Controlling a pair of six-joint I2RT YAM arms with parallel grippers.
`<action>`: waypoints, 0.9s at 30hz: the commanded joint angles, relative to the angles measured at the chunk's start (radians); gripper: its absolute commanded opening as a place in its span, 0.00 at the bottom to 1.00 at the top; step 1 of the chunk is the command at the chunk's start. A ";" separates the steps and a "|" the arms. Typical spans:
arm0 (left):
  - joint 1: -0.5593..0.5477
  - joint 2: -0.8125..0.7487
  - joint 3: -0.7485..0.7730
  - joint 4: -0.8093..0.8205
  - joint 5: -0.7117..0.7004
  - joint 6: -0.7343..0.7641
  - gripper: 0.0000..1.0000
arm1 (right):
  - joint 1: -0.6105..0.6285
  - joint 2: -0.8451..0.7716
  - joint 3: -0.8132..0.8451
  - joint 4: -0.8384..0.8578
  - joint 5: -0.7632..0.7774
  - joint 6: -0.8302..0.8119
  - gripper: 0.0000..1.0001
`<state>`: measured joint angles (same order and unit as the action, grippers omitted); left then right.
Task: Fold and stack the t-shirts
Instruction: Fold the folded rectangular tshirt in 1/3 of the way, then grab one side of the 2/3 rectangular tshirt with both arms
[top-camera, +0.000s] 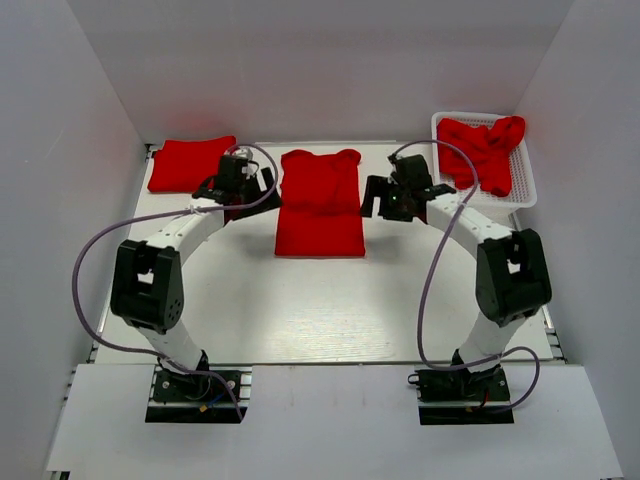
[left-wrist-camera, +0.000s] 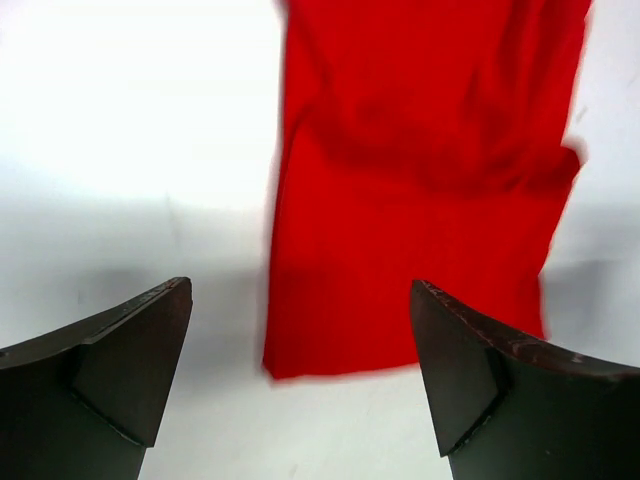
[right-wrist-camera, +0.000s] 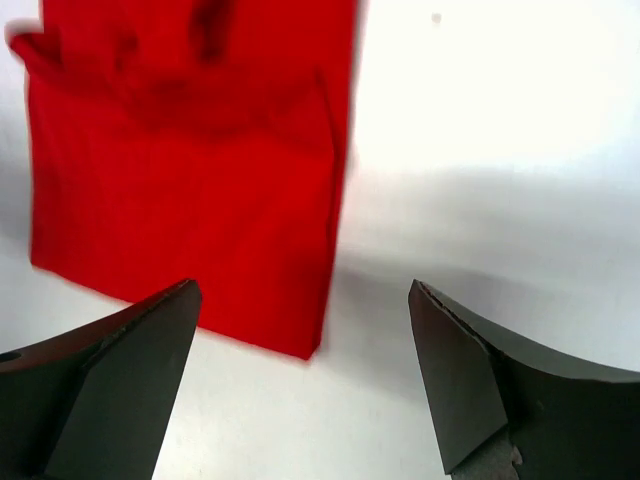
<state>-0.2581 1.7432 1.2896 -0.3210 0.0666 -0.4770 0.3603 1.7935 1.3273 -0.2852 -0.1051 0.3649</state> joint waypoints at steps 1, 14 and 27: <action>-0.021 -0.098 -0.133 -0.043 -0.007 0.051 1.00 | 0.035 -0.121 -0.141 0.029 0.004 0.002 0.90; -0.110 -0.034 -0.259 -0.001 -0.008 0.061 0.81 | 0.085 -0.059 -0.266 0.132 -0.076 0.135 0.76; -0.138 0.041 -0.332 0.074 0.047 0.052 0.60 | 0.092 0.017 -0.296 0.155 -0.143 0.164 0.59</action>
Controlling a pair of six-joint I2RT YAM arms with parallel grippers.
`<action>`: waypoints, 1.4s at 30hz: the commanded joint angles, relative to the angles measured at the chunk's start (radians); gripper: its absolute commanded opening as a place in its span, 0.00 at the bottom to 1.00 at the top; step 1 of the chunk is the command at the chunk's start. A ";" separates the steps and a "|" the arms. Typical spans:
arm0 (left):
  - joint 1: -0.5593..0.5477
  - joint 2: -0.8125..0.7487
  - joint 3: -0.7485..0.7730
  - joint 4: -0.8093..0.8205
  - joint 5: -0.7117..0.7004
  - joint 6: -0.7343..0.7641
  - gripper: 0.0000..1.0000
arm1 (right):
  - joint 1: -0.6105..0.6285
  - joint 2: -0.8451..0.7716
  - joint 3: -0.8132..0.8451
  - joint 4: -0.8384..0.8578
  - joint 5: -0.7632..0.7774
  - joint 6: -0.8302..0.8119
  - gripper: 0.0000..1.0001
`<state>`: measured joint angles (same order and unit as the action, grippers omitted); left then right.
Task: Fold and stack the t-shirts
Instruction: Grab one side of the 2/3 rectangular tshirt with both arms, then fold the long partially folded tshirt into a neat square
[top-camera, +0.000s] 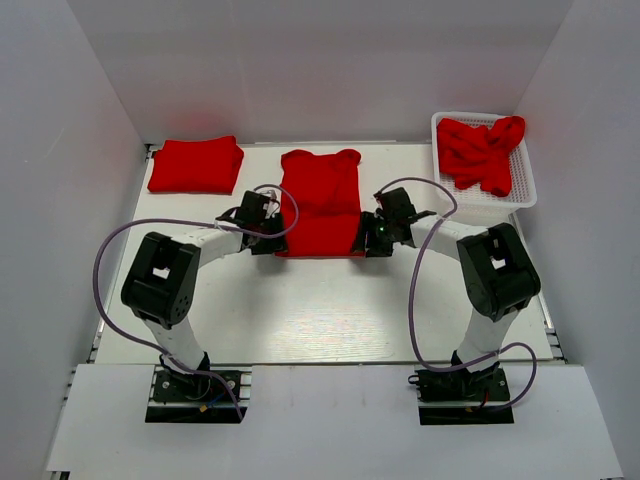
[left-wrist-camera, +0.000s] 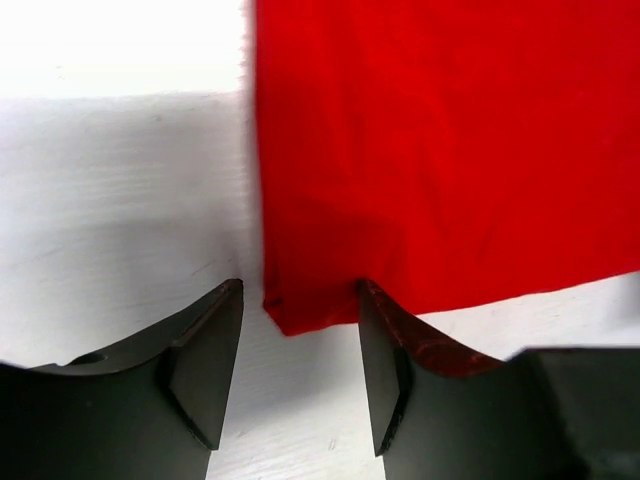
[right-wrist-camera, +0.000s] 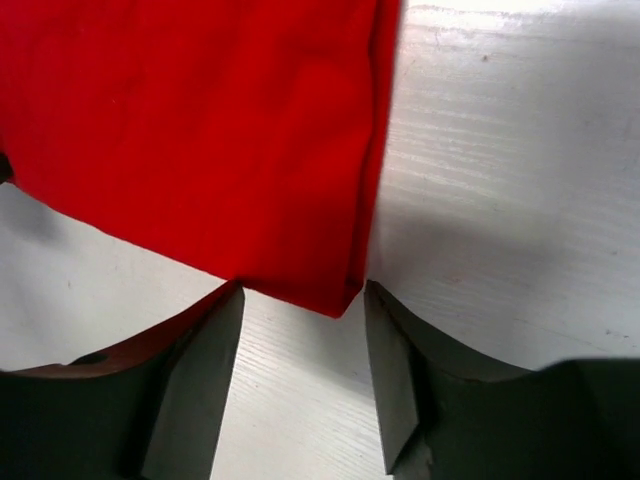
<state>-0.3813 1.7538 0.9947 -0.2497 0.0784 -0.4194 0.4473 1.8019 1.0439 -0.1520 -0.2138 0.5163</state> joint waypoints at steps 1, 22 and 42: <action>-0.014 0.030 -0.053 0.015 0.047 -0.005 0.60 | 0.008 0.007 -0.021 0.020 -0.035 0.022 0.57; -0.111 -0.571 -0.390 -0.108 0.147 -0.137 0.00 | 0.067 -0.561 -0.459 -0.040 -0.053 0.034 0.00; -0.136 -0.622 -0.047 -0.312 -0.153 -0.260 0.00 | 0.082 -0.598 -0.086 -0.213 0.134 -0.001 0.00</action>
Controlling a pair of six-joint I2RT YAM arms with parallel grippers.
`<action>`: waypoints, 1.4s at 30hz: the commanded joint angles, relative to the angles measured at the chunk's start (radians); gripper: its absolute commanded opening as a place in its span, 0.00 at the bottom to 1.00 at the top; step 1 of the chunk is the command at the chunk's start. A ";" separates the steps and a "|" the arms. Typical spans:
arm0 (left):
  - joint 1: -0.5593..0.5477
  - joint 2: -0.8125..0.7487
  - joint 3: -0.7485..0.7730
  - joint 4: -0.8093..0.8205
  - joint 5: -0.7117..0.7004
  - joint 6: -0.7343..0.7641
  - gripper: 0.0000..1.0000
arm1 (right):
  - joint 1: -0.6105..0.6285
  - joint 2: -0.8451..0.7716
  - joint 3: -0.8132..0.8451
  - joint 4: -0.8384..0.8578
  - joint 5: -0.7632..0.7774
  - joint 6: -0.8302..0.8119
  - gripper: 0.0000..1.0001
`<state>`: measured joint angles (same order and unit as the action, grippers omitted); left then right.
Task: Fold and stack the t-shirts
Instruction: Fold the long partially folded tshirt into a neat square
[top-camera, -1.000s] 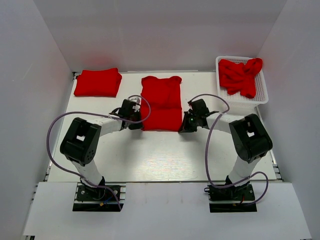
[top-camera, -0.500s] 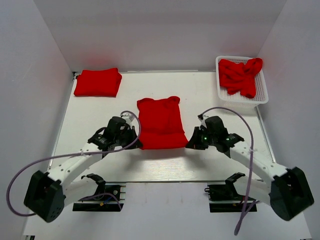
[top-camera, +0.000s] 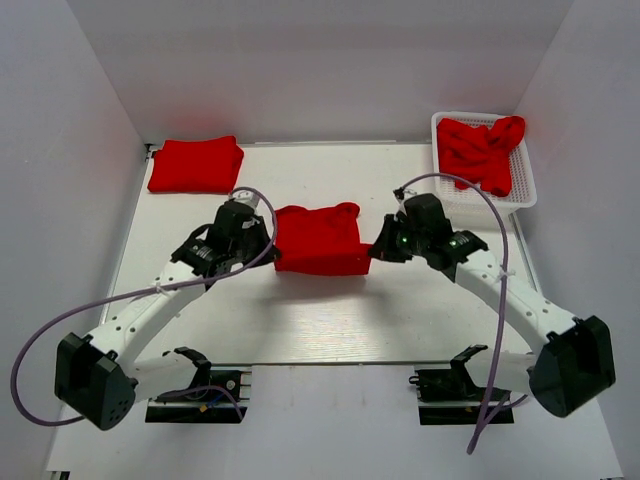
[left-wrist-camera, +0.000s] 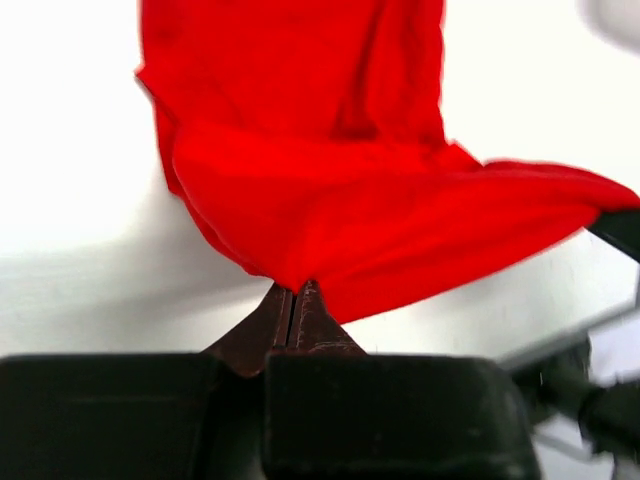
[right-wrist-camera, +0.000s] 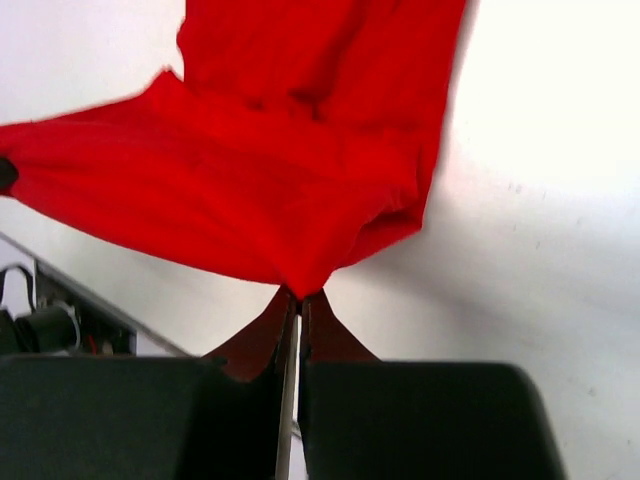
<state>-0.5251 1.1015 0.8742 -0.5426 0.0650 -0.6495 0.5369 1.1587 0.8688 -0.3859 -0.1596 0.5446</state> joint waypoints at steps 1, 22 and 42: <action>0.017 0.050 0.095 -0.019 -0.169 -0.030 0.00 | -0.011 0.071 0.110 0.022 0.091 -0.031 0.00; 0.140 0.527 0.491 0.049 -0.292 0.053 0.00 | -0.147 0.584 0.568 0.076 0.034 -0.144 0.00; 0.243 0.840 0.678 0.176 -0.180 0.148 0.00 | -0.219 1.001 0.986 0.078 -0.070 -0.230 0.00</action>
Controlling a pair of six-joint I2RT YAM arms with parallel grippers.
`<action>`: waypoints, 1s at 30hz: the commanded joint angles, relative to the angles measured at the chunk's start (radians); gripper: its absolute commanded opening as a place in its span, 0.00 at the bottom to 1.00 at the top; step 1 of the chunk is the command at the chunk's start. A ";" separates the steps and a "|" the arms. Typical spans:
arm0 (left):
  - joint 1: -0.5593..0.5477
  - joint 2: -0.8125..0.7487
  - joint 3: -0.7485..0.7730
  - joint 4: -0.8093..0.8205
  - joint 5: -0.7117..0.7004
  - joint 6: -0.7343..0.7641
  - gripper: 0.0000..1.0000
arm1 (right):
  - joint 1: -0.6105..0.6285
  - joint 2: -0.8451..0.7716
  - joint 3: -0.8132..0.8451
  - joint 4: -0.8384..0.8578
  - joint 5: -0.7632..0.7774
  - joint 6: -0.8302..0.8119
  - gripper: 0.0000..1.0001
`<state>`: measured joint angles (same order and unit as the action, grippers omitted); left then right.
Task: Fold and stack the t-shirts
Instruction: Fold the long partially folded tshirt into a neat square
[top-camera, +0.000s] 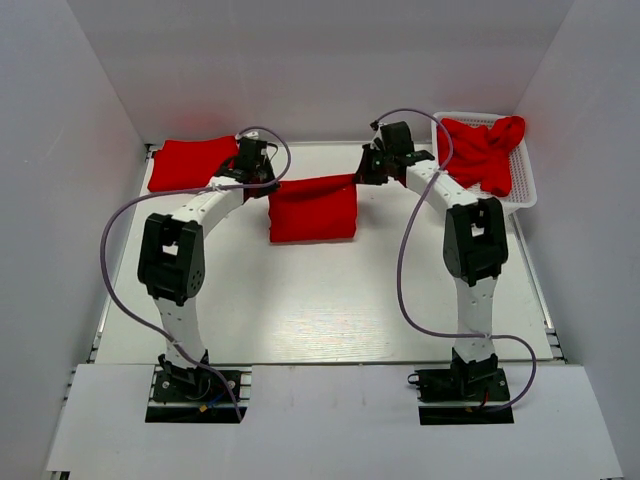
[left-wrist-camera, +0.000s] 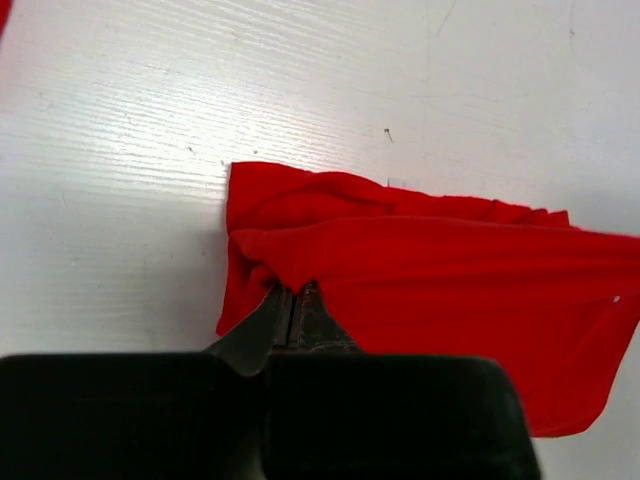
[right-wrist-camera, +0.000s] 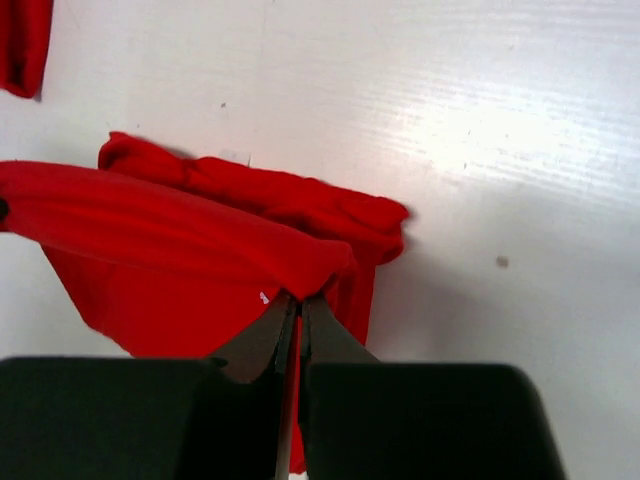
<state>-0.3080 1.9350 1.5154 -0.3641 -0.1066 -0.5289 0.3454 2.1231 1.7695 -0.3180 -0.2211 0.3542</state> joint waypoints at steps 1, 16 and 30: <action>0.036 0.016 0.037 0.007 0.007 0.027 0.00 | -0.031 0.056 0.097 0.011 -0.009 -0.035 0.00; 0.105 0.185 0.117 0.141 0.150 0.009 0.46 | -0.068 0.241 0.194 0.229 -0.119 0.083 0.24; 0.145 0.243 0.263 0.160 0.298 0.073 0.99 | -0.086 0.210 0.242 0.324 -0.130 0.128 0.90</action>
<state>-0.1570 2.2017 1.7721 -0.1696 0.1364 -0.5072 0.2581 2.4138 2.0029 0.0238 -0.3614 0.5301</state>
